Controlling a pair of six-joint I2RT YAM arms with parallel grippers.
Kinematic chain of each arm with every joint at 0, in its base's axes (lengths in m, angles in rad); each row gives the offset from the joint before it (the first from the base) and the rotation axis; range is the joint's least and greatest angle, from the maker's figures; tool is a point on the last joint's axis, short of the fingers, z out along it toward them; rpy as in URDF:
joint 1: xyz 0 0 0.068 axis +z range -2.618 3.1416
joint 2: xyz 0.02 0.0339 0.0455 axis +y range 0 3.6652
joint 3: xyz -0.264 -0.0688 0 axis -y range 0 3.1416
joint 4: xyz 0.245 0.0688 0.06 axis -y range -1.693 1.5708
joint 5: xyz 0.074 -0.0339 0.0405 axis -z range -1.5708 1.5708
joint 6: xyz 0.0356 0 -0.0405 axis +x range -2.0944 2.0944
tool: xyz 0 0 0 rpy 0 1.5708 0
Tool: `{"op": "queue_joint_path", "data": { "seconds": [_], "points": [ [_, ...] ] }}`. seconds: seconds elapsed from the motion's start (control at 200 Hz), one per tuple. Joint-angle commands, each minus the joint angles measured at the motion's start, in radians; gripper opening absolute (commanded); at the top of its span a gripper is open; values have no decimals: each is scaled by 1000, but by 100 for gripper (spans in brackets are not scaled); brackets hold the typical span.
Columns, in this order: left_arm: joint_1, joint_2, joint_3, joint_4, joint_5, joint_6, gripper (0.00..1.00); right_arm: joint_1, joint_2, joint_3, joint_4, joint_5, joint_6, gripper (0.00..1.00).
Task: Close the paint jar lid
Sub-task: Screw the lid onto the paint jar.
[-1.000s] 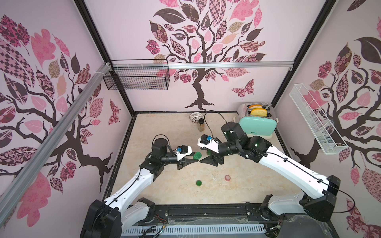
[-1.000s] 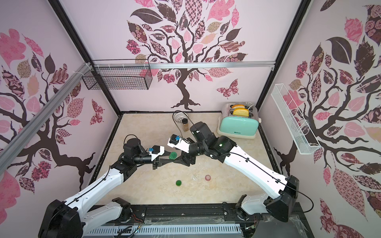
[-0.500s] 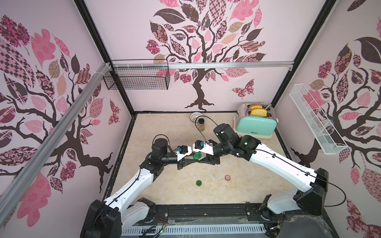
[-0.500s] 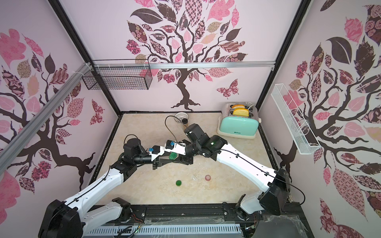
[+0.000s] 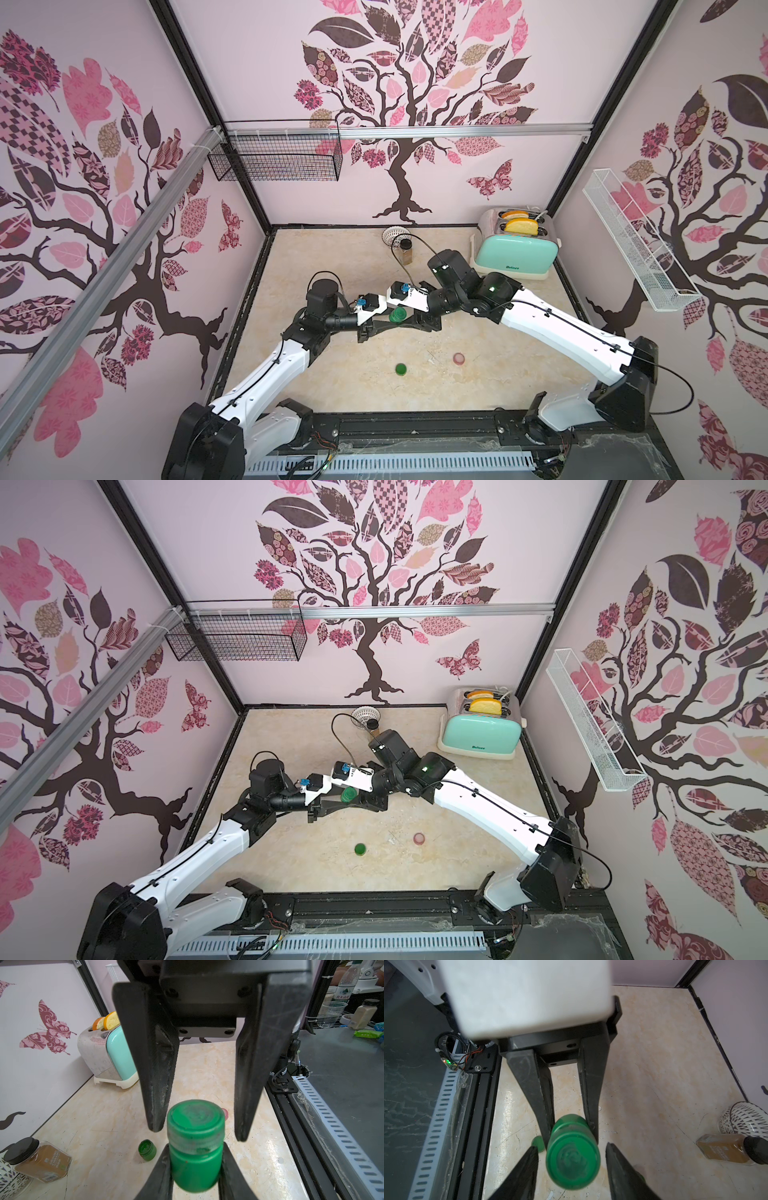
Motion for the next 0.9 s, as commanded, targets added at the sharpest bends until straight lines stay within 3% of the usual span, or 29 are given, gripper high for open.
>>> {"op": "queue_joint_path", "data": {
  "seconds": [0.0, 0.27, 0.52, 0.715, 0.845, 0.895],
  "points": [
    [-3, 1, 24, 0, 9, 9, 27, 7, -9, 50, -6, 9, 11, 53],
    [-4, -3, 23, -2, 6, 10, 27, 6, 2, 61, -12, 6, 17, 41],
    [-4, -10, 21, -2, -5, 13, 27, 9, 23, 64, 0, 36, 110, 20],
    [-4, -28, 12, 14, -68, 17, 27, 77, 50, 69, 80, 234, 422, 13],
    [-4, -49, -4, 42, -117, 15, 27, 112, 96, 92, 90, 361, 815, 0],
    [-3, -57, -9, 53, -132, 13, 27, 113, 112, 92, 91, 362, 957, 0]
  ]
}}
